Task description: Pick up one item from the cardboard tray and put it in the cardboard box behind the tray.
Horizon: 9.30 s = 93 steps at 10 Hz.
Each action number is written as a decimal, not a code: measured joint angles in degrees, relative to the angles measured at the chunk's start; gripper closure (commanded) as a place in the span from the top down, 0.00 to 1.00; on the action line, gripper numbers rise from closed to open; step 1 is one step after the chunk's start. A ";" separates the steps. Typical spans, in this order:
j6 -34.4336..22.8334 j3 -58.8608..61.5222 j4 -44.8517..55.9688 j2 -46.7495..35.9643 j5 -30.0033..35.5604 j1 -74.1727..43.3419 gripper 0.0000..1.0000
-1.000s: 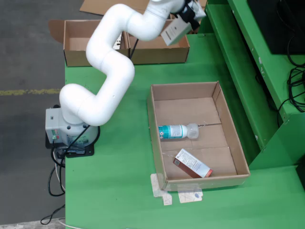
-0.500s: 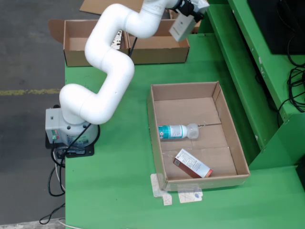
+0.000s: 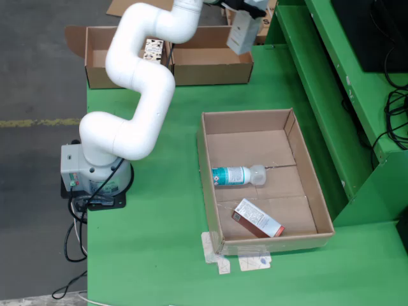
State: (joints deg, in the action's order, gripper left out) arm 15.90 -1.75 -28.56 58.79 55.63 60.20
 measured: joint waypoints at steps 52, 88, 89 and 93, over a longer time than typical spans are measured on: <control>-0.08 0.00 -0.26 16.88 0.53 5.27 0.90; -0.44 0.26 42.62 -10.63 39.46 -6.06 1.00; -0.26 2.10 44.90 -9.75 39.46 -6.86 1.00; 2.20 13.00 55.98 1.23 38.23 -9.49 1.00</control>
State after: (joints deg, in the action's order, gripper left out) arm 18.10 11.25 27.42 60.02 93.86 50.71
